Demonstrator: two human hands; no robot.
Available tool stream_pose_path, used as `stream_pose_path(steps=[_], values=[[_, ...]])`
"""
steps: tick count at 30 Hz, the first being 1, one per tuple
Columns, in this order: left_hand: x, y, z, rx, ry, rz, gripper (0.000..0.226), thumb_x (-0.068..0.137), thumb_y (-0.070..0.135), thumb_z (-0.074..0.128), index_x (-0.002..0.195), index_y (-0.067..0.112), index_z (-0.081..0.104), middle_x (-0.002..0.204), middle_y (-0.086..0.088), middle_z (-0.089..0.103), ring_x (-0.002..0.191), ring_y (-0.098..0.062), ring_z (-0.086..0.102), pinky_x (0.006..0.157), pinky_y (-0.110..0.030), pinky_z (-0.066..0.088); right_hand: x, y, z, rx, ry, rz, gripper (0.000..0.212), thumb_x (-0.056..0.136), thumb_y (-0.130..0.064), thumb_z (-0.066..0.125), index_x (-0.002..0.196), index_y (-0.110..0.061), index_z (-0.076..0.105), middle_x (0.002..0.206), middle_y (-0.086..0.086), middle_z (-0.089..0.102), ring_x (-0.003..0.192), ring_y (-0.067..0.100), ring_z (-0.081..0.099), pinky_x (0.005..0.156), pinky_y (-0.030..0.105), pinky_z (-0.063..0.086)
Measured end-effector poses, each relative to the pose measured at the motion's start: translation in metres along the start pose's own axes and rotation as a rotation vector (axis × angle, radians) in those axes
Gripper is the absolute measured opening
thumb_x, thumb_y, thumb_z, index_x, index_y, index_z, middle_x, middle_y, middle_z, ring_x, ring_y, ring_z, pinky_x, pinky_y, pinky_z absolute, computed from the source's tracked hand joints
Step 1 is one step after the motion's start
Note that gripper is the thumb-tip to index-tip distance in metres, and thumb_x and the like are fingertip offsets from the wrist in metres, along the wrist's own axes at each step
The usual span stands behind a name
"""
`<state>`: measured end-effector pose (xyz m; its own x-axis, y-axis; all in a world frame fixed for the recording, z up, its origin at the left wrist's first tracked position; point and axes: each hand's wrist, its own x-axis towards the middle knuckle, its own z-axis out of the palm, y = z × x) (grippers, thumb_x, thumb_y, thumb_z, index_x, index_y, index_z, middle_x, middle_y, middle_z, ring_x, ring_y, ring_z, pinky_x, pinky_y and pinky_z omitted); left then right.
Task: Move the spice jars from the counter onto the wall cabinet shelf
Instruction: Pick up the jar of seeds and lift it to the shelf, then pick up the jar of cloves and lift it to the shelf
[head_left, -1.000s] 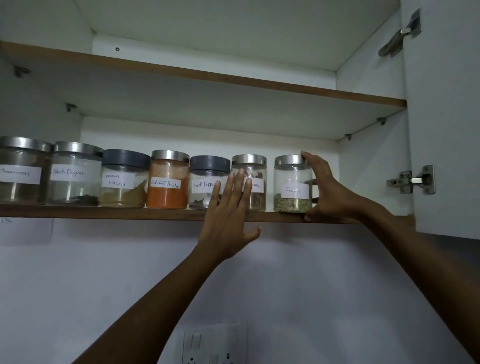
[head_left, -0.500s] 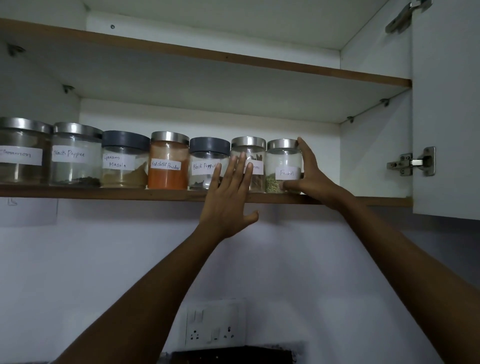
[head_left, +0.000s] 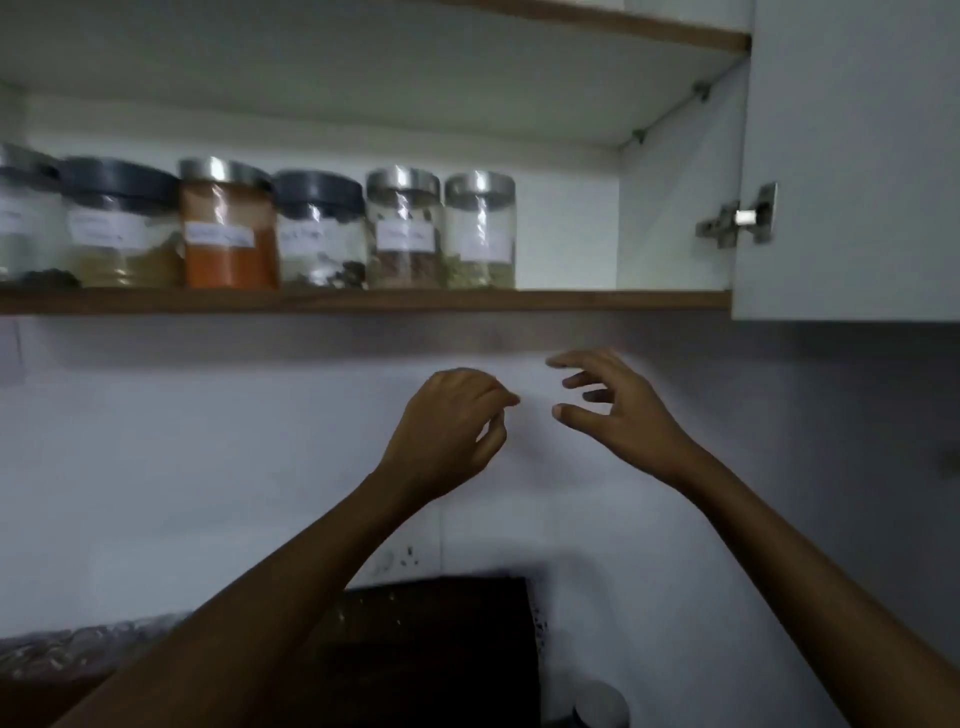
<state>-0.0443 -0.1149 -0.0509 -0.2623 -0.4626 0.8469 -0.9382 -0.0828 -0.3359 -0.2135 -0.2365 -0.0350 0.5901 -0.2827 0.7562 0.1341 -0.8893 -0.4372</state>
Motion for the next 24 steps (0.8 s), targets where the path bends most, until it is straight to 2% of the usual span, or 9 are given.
stream_pose_path(steps=[2,5,7,11,14,16,19,22,24], values=[[-0.016,0.025,0.020,-0.136,-0.077,-0.086,0.033,0.084,0.026,0.040,0.095,0.018,0.070,0.086,0.005,0.070,0.072,-0.013,0.066,0.061,-0.024,0.047,-0.031,0.022,0.001,0.009,-0.036,0.071,0.025,0.083,-0.012,0.066,0.106,-0.024,0.063,0.112,-0.009,0.060,0.100,0.004,0.056,0.085,0.017,0.045],[-0.052,0.063,0.063,-0.263,-0.228,-0.214,0.030,0.084,0.027,0.043,0.094,0.021,0.070,0.086,0.007,0.070,0.069,-0.013,0.066,0.056,-0.023,0.045,-0.087,0.069,0.010,0.046,-0.095,0.242,0.019,0.083,-0.009,0.066,0.098,-0.021,0.066,0.105,-0.005,0.065,0.096,0.008,0.059,0.082,0.019,0.047],[-0.080,0.086,0.092,-0.293,-0.388,-0.269,0.026,0.087,0.024,0.047,0.101,0.021,0.068,0.099,0.005,0.070,0.083,-0.015,0.066,0.064,-0.026,0.046,-0.128,0.102,0.020,0.070,-0.148,0.362,0.020,0.083,-0.007,0.066,0.095,-0.022,0.066,0.102,-0.005,0.066,0.095,0.009,0.059,0.081,0.020,0.047],[-0.135,0.127,0.145,-0.359,-0.700,-0.282,0.028,0.093,0.026,0.044,0.112,0.021,0.063,0.116,0.003,0.064,0.102,-0.014,0.059,0.075,-0.020,0.036,-0.206,0.167,0.041,0.089,-0.265,0.552,0.023,0.081,-0.001,0.065,0.096,-0.020,0.066,0.098,-0.006,0.063,0.092,0.009,0.057,0.074,0.007,0.043],[-0.168,0.149,0.178,-0.425,-0.950,-0.268,0.043,0.089,0.038,0.040,0.120,0.016,0.060,0.121,-0.003,0.061,0.113,-0.021,0.053,0.092,-0.032,0.043,-0.249,0.207,0.061,0.075,-0.302,0.637,0.027,0.078,0.006,0.065,0.096,-0.014,0.065,0.100,0.000,0.062,0.091,0.009,0.056,0.073,0.002,0.041],[-0.188,0.159,0.199,-0.333,-1.125,-0.232,0.048,0.090,0.035,0.047,0.136,0.019,0.046,0.142,-0.003,0.045,0.133,-0.024,0.036,0.108,-0.040,0.031,-0.267,0.229,0.079,0.077,-0.285,0.679,0.032,0.076,0.006,0.068,0.100,-0.014,0.062,0.105,0.000,0.059,0.095,0.011,0.055,0.076,0.002,0.039],[-0.214,0.170,0.228,-0.258,-1.300,-0.252,0.066,0.092,0.032,0.052,0.148,0.023,0.018,0.158,0.000,0.011,0.145,-0.024,0.006,0.115,-0.047,0.011,-0.286,0.261,0.116,0.090,-0.207,0.748,0.049,0.073,-0.005,0.075,0.117,-0.012,0.054,0.116,-0.003,0.050,0.107,0.012,0.049,0.089,0.016,0.042],[-0.231,0.179,0.248,-0.292,-1.354,-0.305,0.076,0.091,0.032,0.054,0.150,0.023,0.007,0.159,0.001,0.000,0.145,-0.025,-0.003,0.115,-0.049,0.005,-0.297,0.288,0.156,0.097,-0.163,0.803,0.080,0.066,-0.011,0.082,0.133,-0.008,0.040,0.133,0.007,0.041,0.120,0.017,0.041,0.102,0.036,0.041],[-0.239,0.183,0.258,-0.318,-1.383,-0.312,0.080,0.090,0.031,0.055,0.150,0.023,0.003,0.159,0.001,-0.003,0.145,-0.025,-0.007,0.115,-0.049,0.003,-0.300,0.303,0.179,0.093,-0.201,0.847,0.095,0.065,-0.018,0.083,0.142,-0.012,0.027,0.145,0.014,0.027,0.129,0.025,0.035,0.106,0.046,0.037]])
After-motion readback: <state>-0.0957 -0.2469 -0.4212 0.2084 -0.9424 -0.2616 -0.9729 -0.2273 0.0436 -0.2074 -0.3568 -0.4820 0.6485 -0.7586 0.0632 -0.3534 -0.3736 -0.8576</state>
